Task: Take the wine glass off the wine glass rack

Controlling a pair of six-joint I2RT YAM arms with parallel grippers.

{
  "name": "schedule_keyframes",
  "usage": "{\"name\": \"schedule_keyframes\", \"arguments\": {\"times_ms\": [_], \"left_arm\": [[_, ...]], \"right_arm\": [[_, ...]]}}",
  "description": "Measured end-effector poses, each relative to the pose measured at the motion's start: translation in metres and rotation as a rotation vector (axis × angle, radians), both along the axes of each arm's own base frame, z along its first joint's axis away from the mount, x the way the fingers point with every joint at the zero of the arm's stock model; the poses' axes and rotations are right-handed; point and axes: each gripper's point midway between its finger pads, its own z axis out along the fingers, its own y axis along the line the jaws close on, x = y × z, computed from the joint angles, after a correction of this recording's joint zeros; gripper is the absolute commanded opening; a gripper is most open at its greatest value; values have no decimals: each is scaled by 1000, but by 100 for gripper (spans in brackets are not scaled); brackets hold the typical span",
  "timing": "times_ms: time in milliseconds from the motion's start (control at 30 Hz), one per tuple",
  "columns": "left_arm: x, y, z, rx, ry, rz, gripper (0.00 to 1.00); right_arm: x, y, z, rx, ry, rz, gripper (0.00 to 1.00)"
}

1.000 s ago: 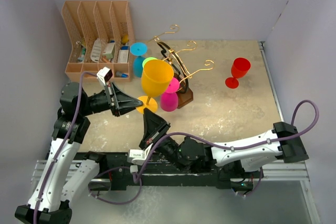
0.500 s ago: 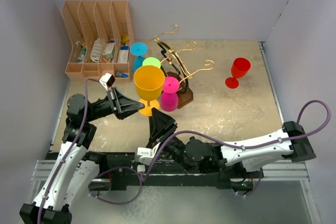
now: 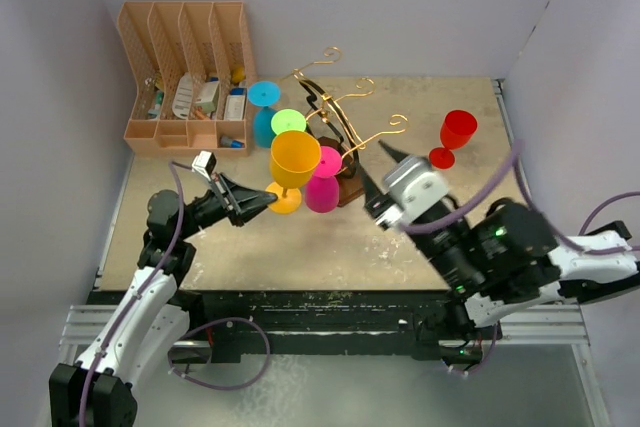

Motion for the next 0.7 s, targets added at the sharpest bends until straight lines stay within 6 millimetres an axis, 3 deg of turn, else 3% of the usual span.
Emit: {"name": "schedule_keyframes", "arguments": {"times_ms": [100, 233, 367, 533, 700], "left_arm": [[1, 0, 0, 22, -50, 5, 0], [0, 0, -3, 58, -100, 1, 0], [-3, 0, -3, 98, -143, -5, 0], [-9, 1, 12, 163, -227, -11, 0], [-15, 2, 27, 226, -309, -22, 0]], "right_arm": [[7, -17, 27, 96, 61, -13, 50], [44, -36, 51, 175, 124, -98, 50], [66, -38, 41, 158, 202, -147, 52], [86, -9, 26, 151, 374, -67, 51], [64, 25, -5, 90, 572, 119, 48]]}}
